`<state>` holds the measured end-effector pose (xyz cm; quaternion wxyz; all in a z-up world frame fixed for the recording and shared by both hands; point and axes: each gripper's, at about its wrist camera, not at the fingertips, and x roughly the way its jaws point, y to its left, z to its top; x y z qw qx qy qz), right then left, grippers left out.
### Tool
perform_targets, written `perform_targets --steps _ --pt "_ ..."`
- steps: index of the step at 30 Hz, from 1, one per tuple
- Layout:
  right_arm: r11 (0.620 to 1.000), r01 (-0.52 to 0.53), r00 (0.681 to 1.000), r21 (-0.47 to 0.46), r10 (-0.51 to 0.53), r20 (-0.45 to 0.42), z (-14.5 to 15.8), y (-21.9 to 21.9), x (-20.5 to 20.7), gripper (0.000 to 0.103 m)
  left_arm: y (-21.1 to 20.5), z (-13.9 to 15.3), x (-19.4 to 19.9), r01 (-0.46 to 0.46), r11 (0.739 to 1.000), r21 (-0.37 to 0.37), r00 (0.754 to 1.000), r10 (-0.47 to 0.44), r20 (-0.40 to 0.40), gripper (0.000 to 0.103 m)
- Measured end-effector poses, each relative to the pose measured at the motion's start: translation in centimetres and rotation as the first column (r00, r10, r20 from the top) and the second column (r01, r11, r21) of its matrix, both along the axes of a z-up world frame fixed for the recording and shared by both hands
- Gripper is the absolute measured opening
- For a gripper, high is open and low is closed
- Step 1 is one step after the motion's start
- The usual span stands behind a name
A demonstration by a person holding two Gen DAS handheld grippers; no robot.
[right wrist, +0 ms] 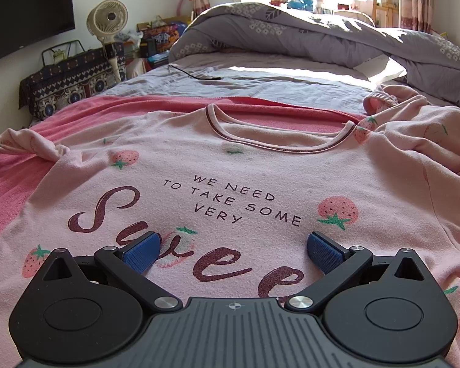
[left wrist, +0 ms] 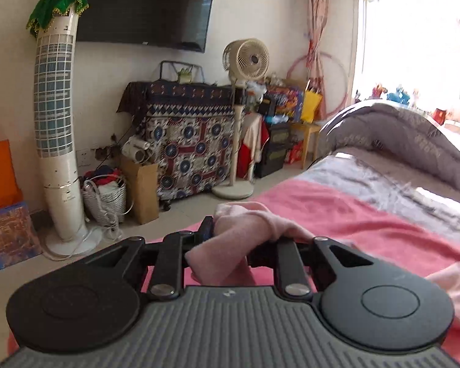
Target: Fold clothes
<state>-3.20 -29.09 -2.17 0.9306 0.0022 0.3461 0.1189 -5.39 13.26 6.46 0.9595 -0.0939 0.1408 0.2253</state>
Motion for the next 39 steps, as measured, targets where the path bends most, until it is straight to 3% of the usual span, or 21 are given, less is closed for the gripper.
perform_targets --steps 2,3,5,7,9,10,11,12,14,17,19,20,22,26,28,31,34,36,39 --pt "1.000 0.001 1.000 0.002 -0.001 0.001 0.0 0.0 0.0 0.103 -2.2 2.6 -0.2 0.092 0.995 0.038 0.989 -0.095 0.113 0.024" --pt "1.000 0.002 1.000 0.003 -0.002 0.002 0.0 0.0 -0.1 0.103 -4.1 4.0 -0.4 0.174 0.983 0.059 0.971 -0.181 0.154 0.024" --pt "1.000 0.008 1.000 0.022 -0.008 0.013 0.2 -0.3 -0.3 0.103 -7.7 6.6 -0.5 0.339 0.935 0.102 0.910 -0.353 0.215 0.023" --pt "0.998 0.028 0.999 0.056 -0.029 0.029 0.5 -1.0 -0.7 0.103 -11.5 8.1 -0.2 0.543 0.835 0.087 0.814 -0.549 0.189 0.029" --pt "0.981 0.147 0.984 0.129 -0.158 0.081 1.8 -3.4 -2.4 0.103 -15.4 8.4 0.3 0.710 0.700 0.072 0.692 -0.713 0.113 0.071" --pt "0.977 0.168 0.977 0.132 -0.183 0.110 2.2 -4.3 -3.3 0.103 -17.4 8.1 0.4 0.771 0.633 0.069 0.630 -0.774 0.061 0.084" --pt "0.974 0.186 0.969 0.132 -0.204 0.139 2.7 -5.2 -4.3 0.103 -19.2 7.0 0.2 0.806 0.585 0.089 0.587 -0.810 0.011 0.097" --pt "0.975 0.185 0.965 0.120 -0.204 0.167 3.0 -6.1 -5.3 0.103 -20.9 5.9 0.0 0.833 0.541 0.113 0.548 -0.836 -0.040 0.097" --pt "0.978 0.191 0.959 0.078 -0.203 0.197 3.3 -7.4 -6.9 0.103 -23.6 3.2 -1.2 0.851 0.485 0.199 0.516 -0.843 -0.151 0.097" --pt "0.981 0.192 0.967 0.010 -0.191 0.166 2.6 -8.7 -7.8 0.103 -25.7 -0.7 -3.1 0.857 0.434 0.279 0.506 -0.813 -0.288 0.097" --pt "0.982 0.188 0.978 0.003 -0.187 0.090 1.5 -9.0 -7.3 0.103 -25.7 -2.3 -4.0 0.862 0.423 0.279 0.500 -0.798 -0.335 0.097" --pt "0.983 0.181 0.982 -0.006 -0.181 0.060 1.1 -8.8 -6.9 0.103 -25.4 -2.8 -4.3 0.856 0.432 0.282 0.511 -0.786 -0.347 0.097" --pt "0.984 0.177 0.984 -0.030 -0.176 0.032 0.8 -8.3 -6.4 0.103 -24.5 -3.6 -4.6 0.829 0.467 0.308 0.556 -0.750 -0.359 0.099" --pt "0.979 0.200 0.979 -0.040 -0.198 0.055 0.7 -8.0 -7.2 0.103 -22.2 -5.8 -3.5 0.726 0.564 0.393 0.687 -0.615 -0.387 0.101" --pt "0.981 0.189 0.978 -0.048 -0.183 0.104 1.1 -8.1 -8.3 0.103 -21.5 -6.6 -2.8 0.715 0.595 0.367 0.698 -0.584 -0.414 0.102" --pt "0.981 0.131 0.976 -0.141 -0.103 0.190 1.7 -7.3 -10.1 0.101 -21.3 -6.5 -2.9 0.716 0.592 0.370 0.698 -0.594 -0.400 0.103" --pt "0.941 0.055 0.969 -0.333 0.030 0.246 1.8 -5.6 -11.8 0.083 -21.7 -6.9 -3.3 0.707 0.578 0.406 0.707 -0.584 -0.399 0.103" --pt "0.906 0.027 0.969 -0.423 0.080 0.233 1.3 -4.5 -12.2 0.045 -21.8 -6.9 -3.4 0.704 0.574 0.418 0.710 -0.581 -0.398 0.103" --pt "0.872 0.007 0.970 -0.489 0.114 0.217 0.7 -3.5 -11.9 0.043 -21.7 -6.9 -3.1 0.709 0.576 0.408 0.706 -0.586 -0.399 0.103"
